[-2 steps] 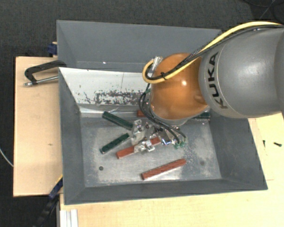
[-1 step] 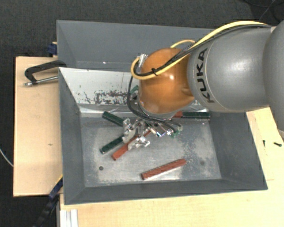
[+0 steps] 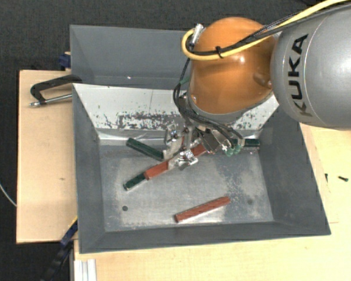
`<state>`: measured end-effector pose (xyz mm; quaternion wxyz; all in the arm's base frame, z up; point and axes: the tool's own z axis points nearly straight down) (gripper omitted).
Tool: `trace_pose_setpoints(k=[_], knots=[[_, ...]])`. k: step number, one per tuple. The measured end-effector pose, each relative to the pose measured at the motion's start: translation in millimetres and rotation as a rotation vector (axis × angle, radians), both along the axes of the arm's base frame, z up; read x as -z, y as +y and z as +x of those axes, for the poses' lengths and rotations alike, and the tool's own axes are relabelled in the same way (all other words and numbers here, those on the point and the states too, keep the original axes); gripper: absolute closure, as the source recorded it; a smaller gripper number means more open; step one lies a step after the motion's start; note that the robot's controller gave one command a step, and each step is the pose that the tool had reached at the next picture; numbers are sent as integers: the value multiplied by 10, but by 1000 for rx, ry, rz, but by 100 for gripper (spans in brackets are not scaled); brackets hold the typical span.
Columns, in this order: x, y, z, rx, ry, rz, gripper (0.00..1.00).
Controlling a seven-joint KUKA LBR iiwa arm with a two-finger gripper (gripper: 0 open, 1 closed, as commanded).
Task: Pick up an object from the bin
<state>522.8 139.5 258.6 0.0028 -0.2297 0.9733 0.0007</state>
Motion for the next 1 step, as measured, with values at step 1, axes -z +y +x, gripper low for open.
trace_pose_setpoints(k=[1], knots=[[1, 0, -1, 0, 0, 0, 100]])
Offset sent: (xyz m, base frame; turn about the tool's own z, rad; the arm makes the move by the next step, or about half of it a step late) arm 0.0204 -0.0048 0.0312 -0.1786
